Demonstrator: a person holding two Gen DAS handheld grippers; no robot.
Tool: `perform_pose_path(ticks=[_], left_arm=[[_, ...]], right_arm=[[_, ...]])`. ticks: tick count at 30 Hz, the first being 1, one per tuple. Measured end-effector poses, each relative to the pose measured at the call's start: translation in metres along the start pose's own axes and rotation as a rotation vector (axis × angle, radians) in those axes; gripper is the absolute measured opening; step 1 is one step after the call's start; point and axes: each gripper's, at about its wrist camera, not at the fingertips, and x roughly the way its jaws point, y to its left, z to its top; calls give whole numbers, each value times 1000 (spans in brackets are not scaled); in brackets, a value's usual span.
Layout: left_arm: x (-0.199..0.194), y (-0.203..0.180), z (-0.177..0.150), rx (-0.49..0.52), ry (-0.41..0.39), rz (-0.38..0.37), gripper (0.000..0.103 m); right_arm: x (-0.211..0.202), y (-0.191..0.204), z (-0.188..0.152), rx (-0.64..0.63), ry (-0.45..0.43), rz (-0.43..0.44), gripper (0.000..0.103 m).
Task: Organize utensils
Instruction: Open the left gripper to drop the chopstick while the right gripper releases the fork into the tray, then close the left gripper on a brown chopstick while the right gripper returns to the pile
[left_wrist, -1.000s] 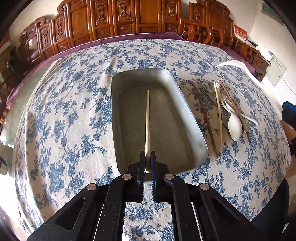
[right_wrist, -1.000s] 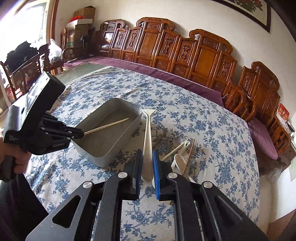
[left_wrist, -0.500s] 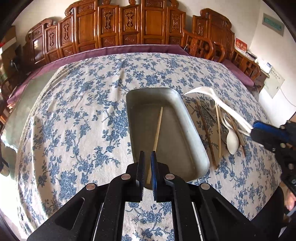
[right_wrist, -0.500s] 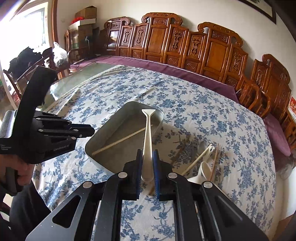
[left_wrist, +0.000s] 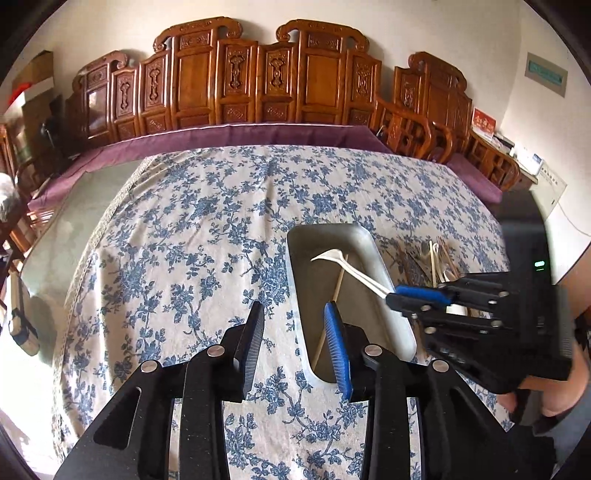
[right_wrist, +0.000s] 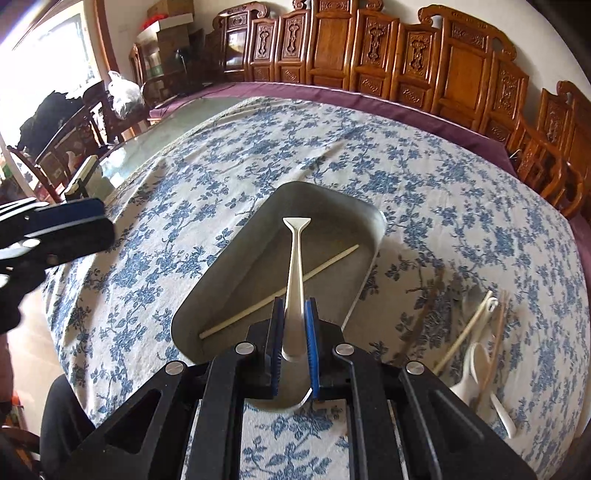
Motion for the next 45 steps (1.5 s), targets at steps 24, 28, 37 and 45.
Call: perform_pose_path(ticks=[24,28,37,45], left_arm=[[35,-10,15,-36,33,-32,33],[41,-38,17,-15,48,-71,33],[69,-117,10,61,112,-123,33],[108,-166,-2,117,181,-101,33]], right_arm=[[-36,-71,-42,48,-27,62,32],[-51,-107,-66,111,-21,-8,32],[-62,-160,-121,191,14,-73,32],[-66,-172,-139,197,8,-71,28]])
